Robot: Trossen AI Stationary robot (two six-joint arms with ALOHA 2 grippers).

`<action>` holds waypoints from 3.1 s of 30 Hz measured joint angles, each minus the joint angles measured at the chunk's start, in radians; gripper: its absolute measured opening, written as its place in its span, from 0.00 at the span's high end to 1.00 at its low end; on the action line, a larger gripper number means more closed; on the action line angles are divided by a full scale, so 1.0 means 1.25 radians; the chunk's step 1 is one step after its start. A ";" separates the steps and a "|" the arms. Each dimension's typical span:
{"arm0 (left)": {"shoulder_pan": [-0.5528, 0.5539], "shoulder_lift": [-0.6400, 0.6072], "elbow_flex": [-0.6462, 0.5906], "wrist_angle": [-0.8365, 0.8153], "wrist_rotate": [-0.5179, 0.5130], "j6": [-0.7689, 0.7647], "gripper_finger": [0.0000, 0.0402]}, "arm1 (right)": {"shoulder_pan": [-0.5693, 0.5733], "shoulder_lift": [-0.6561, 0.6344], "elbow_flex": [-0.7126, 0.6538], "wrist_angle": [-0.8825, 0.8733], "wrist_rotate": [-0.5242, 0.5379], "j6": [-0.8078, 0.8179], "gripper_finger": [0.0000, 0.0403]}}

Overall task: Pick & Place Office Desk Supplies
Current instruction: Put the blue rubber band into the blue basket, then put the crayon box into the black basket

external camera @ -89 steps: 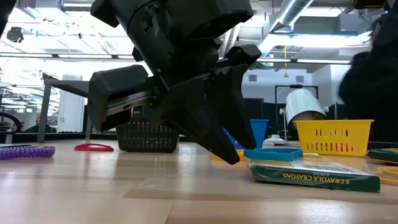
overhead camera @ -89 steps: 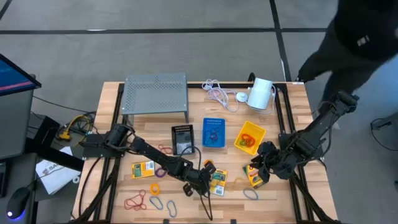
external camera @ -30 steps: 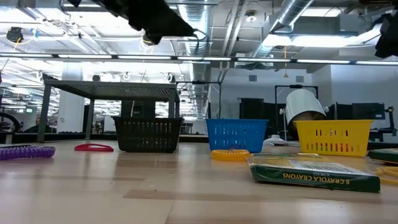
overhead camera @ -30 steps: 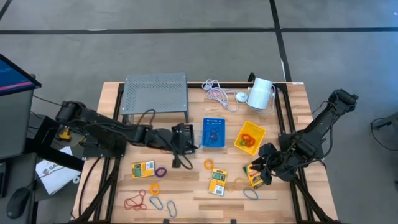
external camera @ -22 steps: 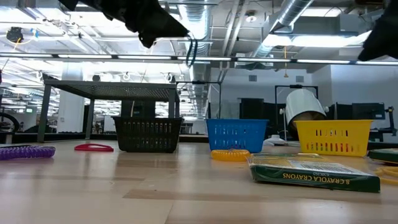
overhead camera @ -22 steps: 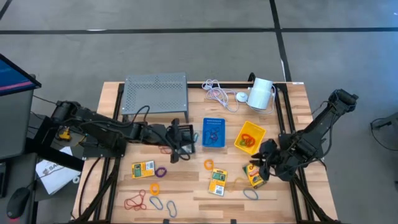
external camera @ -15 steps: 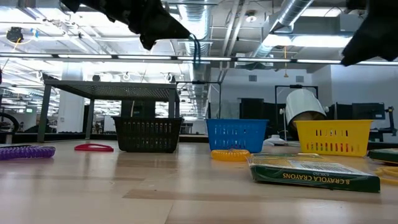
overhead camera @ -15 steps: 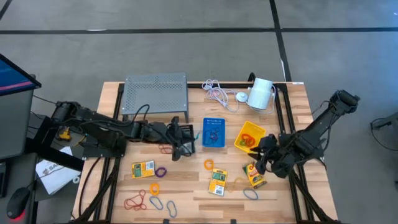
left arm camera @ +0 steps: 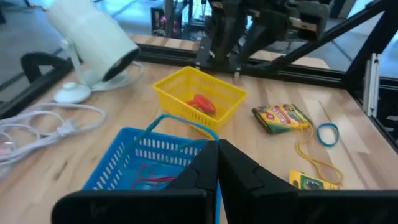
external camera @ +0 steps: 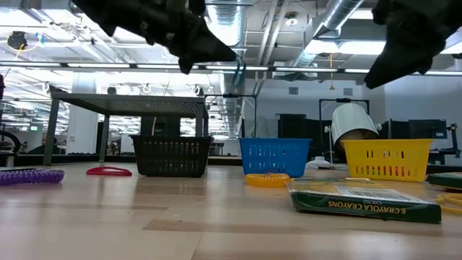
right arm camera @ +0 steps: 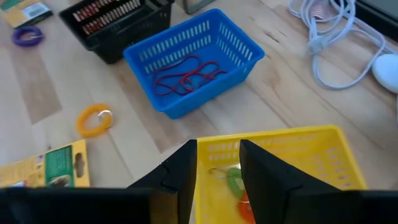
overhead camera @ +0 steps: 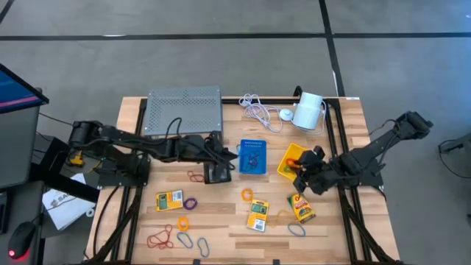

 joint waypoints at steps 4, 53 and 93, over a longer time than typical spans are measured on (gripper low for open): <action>0.010 0.038 0.000 0.023 0.025 -0.029 1.00 | -0.021 0.000 0.000 0.003 -0.007 -0.003 0.71; 0.022 0.308 0.114 0.055 0.026 -0.116 0.97 | -0.033 0.001 0.000 0.165 -0.094 -0.108 0.71; -0.162 0.003 0.060 0.036 0.152 -0.198 0.54 | -0.066 0.035 -0.082 0.472 -0.427 -0.063 0.59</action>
